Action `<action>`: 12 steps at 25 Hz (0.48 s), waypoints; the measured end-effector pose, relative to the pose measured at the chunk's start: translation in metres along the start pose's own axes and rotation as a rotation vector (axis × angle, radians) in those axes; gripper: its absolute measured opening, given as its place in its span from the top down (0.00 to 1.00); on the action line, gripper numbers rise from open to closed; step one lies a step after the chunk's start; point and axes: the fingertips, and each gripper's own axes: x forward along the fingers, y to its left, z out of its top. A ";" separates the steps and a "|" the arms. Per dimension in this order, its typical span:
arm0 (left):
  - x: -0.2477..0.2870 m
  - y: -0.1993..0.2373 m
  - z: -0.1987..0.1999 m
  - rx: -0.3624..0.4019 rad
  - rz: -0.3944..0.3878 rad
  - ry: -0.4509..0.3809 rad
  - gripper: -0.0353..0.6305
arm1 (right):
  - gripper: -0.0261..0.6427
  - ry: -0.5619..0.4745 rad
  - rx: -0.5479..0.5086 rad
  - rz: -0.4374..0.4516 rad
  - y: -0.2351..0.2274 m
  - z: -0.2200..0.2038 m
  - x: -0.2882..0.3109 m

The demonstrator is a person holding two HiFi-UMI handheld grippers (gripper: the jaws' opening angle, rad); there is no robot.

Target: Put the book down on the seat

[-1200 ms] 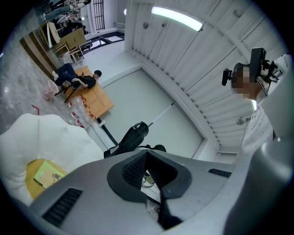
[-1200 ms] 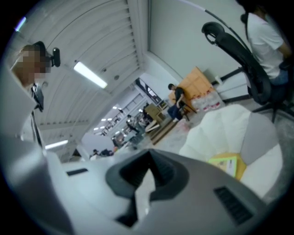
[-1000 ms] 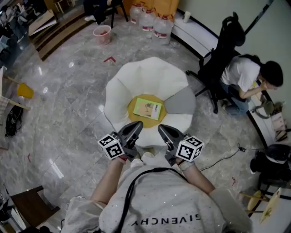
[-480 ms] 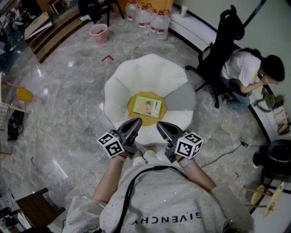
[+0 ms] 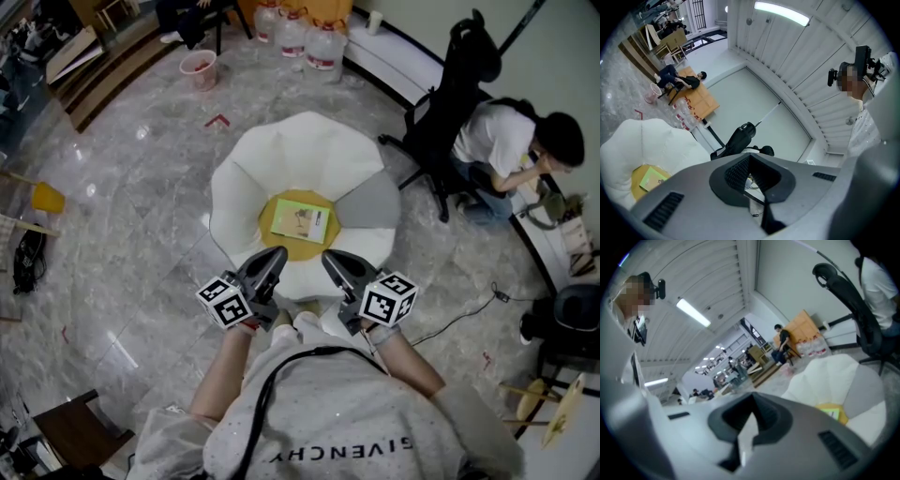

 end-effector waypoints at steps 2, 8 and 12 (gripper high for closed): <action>0.000 0.000 0.002 0.005 -0.001 -0.003 0.91 | 0.94 -0.001 -0.009 0.001 0.000 0.002 0.000; -0.004 0.002 0.002 0.003 0.004 -0.005 0.91 | 0.94 -0.004 -0.015 -0.008 -0.002 0.001 0.000; -0.006 0.003 -0.001 -0.003 0.009 -0.003 0.91 | 0.94 0.000 -0.015 -0.006 -0.001 0.002 0.001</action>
